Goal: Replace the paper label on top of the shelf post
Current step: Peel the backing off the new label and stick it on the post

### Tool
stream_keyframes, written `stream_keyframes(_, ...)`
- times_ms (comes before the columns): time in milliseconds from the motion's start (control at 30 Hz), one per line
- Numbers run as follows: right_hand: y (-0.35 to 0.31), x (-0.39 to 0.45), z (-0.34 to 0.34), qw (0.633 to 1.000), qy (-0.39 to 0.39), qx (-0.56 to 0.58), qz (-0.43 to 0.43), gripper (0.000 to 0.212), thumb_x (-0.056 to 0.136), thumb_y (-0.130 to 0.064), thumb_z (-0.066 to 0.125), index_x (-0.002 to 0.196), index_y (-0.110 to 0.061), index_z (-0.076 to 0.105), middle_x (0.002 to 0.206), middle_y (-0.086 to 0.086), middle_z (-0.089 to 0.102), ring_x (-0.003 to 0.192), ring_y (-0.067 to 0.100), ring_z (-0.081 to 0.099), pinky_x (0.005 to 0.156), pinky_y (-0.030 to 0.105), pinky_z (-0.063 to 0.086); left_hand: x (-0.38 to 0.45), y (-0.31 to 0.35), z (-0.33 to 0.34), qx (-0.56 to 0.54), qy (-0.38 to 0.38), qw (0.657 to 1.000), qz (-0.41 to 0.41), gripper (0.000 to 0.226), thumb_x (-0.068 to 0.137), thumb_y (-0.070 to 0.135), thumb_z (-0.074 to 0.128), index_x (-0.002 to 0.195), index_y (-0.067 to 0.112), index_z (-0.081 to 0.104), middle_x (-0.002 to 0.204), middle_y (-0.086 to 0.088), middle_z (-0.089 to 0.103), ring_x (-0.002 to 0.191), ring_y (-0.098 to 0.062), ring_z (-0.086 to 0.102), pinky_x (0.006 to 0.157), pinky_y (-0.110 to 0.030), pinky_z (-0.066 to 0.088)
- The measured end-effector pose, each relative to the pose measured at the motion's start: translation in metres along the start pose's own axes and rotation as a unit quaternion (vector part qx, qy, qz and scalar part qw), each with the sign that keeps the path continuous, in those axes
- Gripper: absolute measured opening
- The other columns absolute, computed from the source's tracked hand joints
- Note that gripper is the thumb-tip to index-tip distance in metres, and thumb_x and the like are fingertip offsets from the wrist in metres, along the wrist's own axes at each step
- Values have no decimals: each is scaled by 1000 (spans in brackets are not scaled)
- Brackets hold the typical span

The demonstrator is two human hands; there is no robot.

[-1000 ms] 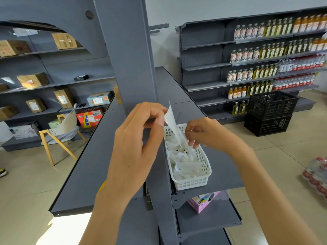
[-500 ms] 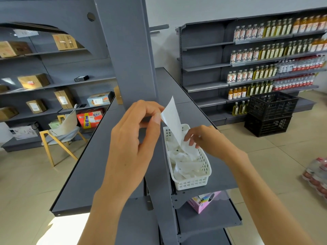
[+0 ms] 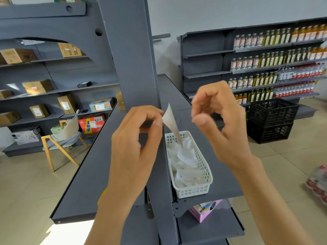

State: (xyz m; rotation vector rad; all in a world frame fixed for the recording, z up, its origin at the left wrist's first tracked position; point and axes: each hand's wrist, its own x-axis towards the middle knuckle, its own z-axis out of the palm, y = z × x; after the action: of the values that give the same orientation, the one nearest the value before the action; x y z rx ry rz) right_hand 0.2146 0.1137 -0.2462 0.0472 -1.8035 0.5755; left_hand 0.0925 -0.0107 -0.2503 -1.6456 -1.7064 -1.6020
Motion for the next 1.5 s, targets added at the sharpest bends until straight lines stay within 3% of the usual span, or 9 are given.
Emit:
stream_keyframes(167, -22, 13, 0, 990, -71, -121, -17, 57, 78, -43, 79, 122, -23, 50, 92, -7, 62, 84, 14, 64, 68, 24, 50, 16, 10, -1, 4, 49, 998, 28, 11, 95, 8, 59, 91, 11, 68, 112, 5, 59, 100, -3, 59, 78, -15, 50)
stream_keyframes(267, -27, 24, 1, 994, -37, -106, -8, 48, 86, -24, 78, 124, -25, 48, 88, -4, 64, 83, 14, 66, 68, 26, 52, 28, 20, -4, 26, 69, 996, 47, 11, 93, 17, 58, 87, 18, 67, 117, 9, 58, 115, -15, 56, 94, -26, 46)
stream_keyframes(433, -40, 50, 2, 999, 33, -37, 16, 36, 92, -11, 71, 117, -25, 48, 83, 3, 66, 77, 16, 67, 61, 32, 54, 55, 35, -9, 30, 77, 993, 85, 11, 96, 22, 60, 96, 20, 70, 123, 6, 59, 125, -13, 50, 101, -16, 36)
stream_keyframes(567, -43, 76, 0, 996, 77, 27, 42, 34, 92, -8, 70, 115, -22, 51, 88, 5, 67, 78, 10, 69, 61, 19, 53, 80, 42, -18, 10, 100, 987, 127, 15, 95, 16, 62, 109, 18, 62, 123, 3, 58, 119, -3, 52, 92, -17, 43)
stream_keyframes(700, -42, 102, -2, 995, 72, 65, 38, 30, 94, -10, 67, 113, -26, 50, 94, 9, 68, 88, 23, 74, 61, 35, 60, 104, 43, -33, -47, 121, 986, 107, 27, 93, 15, 64, 118, 20, 54, 110, 7, 64, 106, -16, 63, 77, -27, 53)
stream_keyframes(833, -45, 126, 1, 993, 60, 99, 32, 26, 94, -7, 66, 109, -23, 52, 88, 1, 66, 88, 24, 75, 54, 21, 55, 128, 45, -49, -78, 126, 986, 71, 11, 93, 23, 65, 102, 27, 60, 85, 5, 77, 87, -11, 72, 65, -39, 56)
stream_keyframes(967, -48, 148, 6, 990, 43, 127, 33, 20, 95, -7, 64, 105, -22, 54, 90, 6, 71, 88, 20, 76, 54, 18, 54, 149, 45, -65, -112, 123, 984, 57, 12, 92, 23, 65, 82, 27, 60, 77, 23, 77, 75, 4, 73, 52, -11, 48)
stream_keyframes(1267, -52, 181, 16, 987, 33, 151, 40, 14, 95, -7, 63, 91, -20, 59, 88, 9, 77, 79, 19, 76, 52, 19, 55, 170, 34, -85, -88, 142, 984, 61, 10, 85, 29, 64, 82, 21, 61, 85, 14, 75, 79, 5, 72, 64, -18, 57)
stream_keyframes(1500, -50, 192, 20, 989, 37, 134, 41, 11, 98, -5, 59, 94, -15, 61, 86, 11, 76, 70, 23, 73, 49, 17, 53, 184, 30, -85, -59, 163, 982, 81, 9, 89, 22, 66, 82, 21, 60, 86, 19, 71, 78, 10, 69, 54, -8, 51)
